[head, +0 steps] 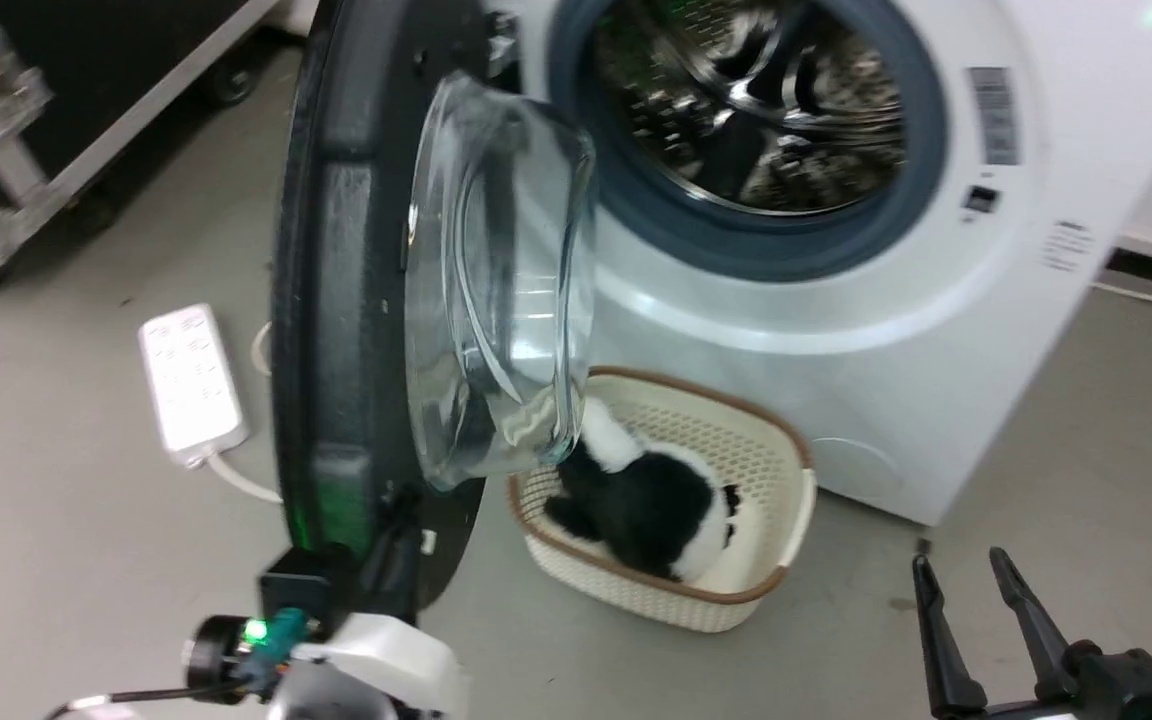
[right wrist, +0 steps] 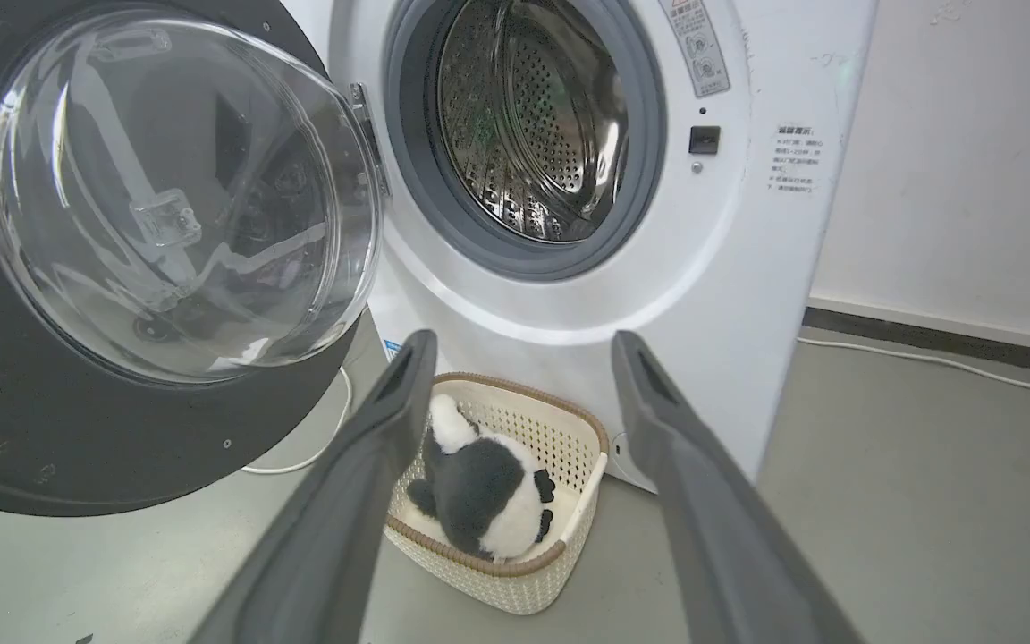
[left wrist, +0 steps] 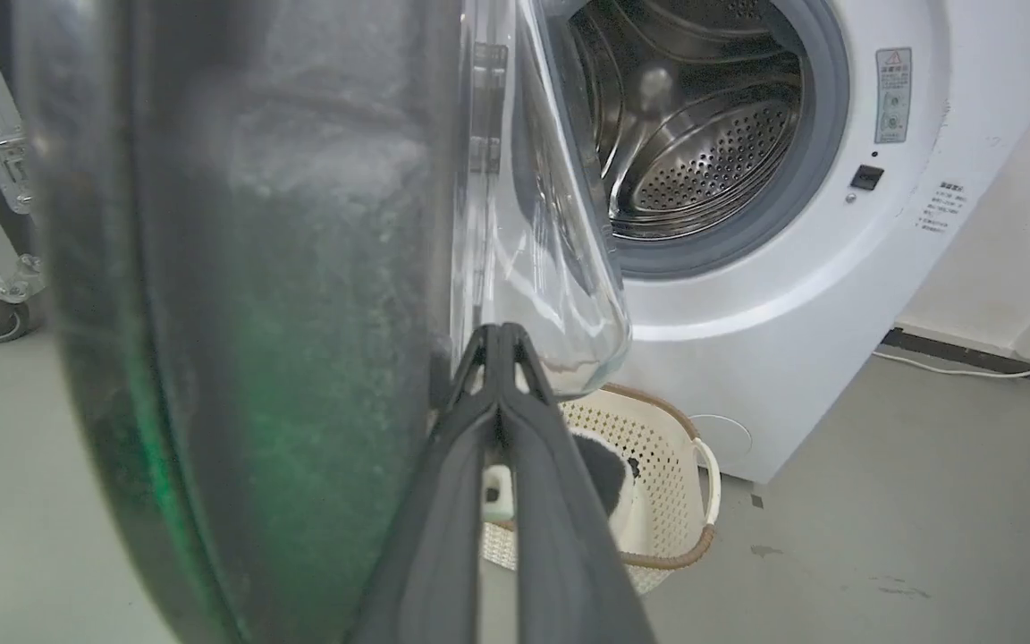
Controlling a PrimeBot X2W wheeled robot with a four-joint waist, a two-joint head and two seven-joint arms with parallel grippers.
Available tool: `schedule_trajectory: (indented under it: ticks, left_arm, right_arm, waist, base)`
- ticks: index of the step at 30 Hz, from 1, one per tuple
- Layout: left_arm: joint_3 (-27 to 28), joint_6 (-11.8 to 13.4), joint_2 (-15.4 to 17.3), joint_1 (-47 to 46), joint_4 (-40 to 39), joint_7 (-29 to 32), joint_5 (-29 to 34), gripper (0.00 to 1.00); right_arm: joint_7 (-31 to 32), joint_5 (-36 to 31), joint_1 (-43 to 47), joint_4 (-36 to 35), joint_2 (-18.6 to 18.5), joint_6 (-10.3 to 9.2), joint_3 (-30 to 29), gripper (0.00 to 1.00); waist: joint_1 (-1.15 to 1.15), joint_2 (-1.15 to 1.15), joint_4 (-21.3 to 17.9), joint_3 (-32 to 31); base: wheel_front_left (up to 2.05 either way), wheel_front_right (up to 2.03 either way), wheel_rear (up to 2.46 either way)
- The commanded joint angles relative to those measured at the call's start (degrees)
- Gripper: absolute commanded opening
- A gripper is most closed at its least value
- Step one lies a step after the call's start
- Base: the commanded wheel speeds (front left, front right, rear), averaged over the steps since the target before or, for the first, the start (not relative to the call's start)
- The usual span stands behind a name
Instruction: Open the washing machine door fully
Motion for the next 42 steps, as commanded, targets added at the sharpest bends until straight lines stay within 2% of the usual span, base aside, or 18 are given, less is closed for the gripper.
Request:
schedule_trajectory:
  ticks: [1, 7, 13, 20, 27, 31, 35, 39, 42]
  left_arm:
    - [1.1, 0.4, 0.7, 0.5, -0.5, -0.1, -0.6, 0.00]
    - [7.3, 0.7, 3.1, -2.6, -1.5, -0.1, -4.6, 0.00]
    - [13.2, 0.8, 7.3, -7.4, 1.1, 0.9, -7.4, 0.00]
    - [20.3, -0.7, 13.3, -14.8, 9.4, -0.3, -11.2, 0.00]
    - [23.5, -1.9, 17.5, -20.4, 19.5, -3.4, -12.3, 0.00]
    - [23.6, -2.9, 18.4, -21.6, 23.2, -6.5, -11.9, 0.00]
    - [22.5, -4.2, 18.1, -21.3, 23.4, -8.6, -10.8, 0.00]
    - [20.8, -6.3, 16.5, -19.7, 18.0, -10.0, -9.3, 0.00]
    - [19.5, -6.9, 14.8, -17.0, 12.6, -10.3, -7.8, 0.00]
  right_arm:
    - [-0.2, -0.6, 0.0, -0.3, 0.2, 0.05, 0.2, 1.00]
    - [0.2, -3.1, -2.2, -1.2, 0.2, 0.05, 1.2, 1.00]
    - [2.1, -5.4, -4.9, -3.3, -0.2, 0.05, 1.5, 1.00]
    - [4.1, -5.8, -5.8, -5.8, -1.4, 0.05, 0.2, 1.00]
    - [5.2, -5.6, -5.9, -7.2, -2.4, 0.05, 0.0, 1.00]
    - [5.4, -5.2, -5.7, -7.3, -3.1, 0.05, 0.5, 1.00]
    - [4.6, -4.8, -5.6, -6.8, -2.9, 0.05, 0.1, 1.00]
    - [3.4, -4.7, -5.8, -5.9, -2.4, 0.05, -1.1, 1.00]
    - [2.7, -8.5, -5.9, -5.0, -2.6, 0.05, -1.6, 1.00]
  waist:
    - [0.01, 0.00, 2.9, 2.3]
    - [0.01, 0.00, 4.9, 8.1]
    - [0.01, 0.00, 4.3, 14.1]
    - [0.01, 0.00, 3.1, 18.7]
    - [0.01, 0.00, 1.9, 20.0]
    - [0.01, 0.00, 1.6, 19.1]
    - [0.01, 0.00, 1.2, 16.7]
    - [0.01, 0.00, 0.4, 12.9]
    - [0.01, 0.00, -0.8, 9.7]
  base:
    - [0.00, 0.00, 0.00]
    - [0.00, 0.00, 0.00]
    - [0.00, 0.00, 0.00]
    - [0.00, 0.00, 0.00]
    - [0.00, 0.00, 0.00]
    - [0.00, 0.00, 0.00]
    - [0.00, 0.00, 0.00]
    - [0.00, 0.00, 0.00]
    - [0.00, 0.00, 0.00]
